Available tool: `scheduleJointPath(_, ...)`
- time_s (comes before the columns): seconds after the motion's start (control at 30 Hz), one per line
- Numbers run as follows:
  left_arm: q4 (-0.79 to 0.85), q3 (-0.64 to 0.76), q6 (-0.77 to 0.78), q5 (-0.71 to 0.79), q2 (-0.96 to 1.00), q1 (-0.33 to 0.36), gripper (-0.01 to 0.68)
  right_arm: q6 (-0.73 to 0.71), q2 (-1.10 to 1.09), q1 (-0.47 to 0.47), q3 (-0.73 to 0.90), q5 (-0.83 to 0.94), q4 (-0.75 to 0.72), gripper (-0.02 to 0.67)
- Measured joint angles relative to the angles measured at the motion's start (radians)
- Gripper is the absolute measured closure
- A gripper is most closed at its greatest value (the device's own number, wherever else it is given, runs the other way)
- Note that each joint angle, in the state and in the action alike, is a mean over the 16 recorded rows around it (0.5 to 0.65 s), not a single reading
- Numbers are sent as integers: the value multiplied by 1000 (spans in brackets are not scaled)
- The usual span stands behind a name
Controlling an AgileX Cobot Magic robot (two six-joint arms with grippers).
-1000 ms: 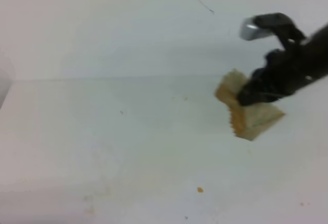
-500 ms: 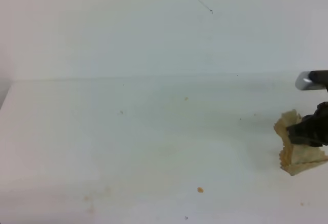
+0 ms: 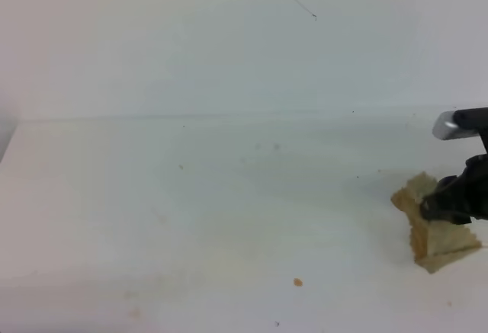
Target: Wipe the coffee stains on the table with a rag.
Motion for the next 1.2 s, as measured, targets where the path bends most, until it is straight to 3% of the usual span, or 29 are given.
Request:
scheduleJointPath(0.17, 0, 0, 0, 0, 0, 0, 675, -5, -33, 0, -17, 26, 12, 254)
scheduleJointPath(0.3, 0, 0, 0, 0, 0, 0, 675, -12, -83, 0, -39, 50, 10, 229)
scheduleJointPath(0.4, 0, 0, 0, 0, 0, 0, 675, -17, -135, 0, -63, 71, 0, 276)
scheduleJointPath(0.83, 0, 0, 0, 0, 0, 0, 675, 9, -491, -1, -132, 154, -125, 617)
scheduleJointPath(0.93, 0, 0, 0, 0, 0, 0, 675, 45, -604, -1, -90, 140, -167, 646)
scheduleJointPath(1.2, 0, 0, 0, 0, 0, 0, 675, 169, -903, -1, 165, 41, -255, 647)
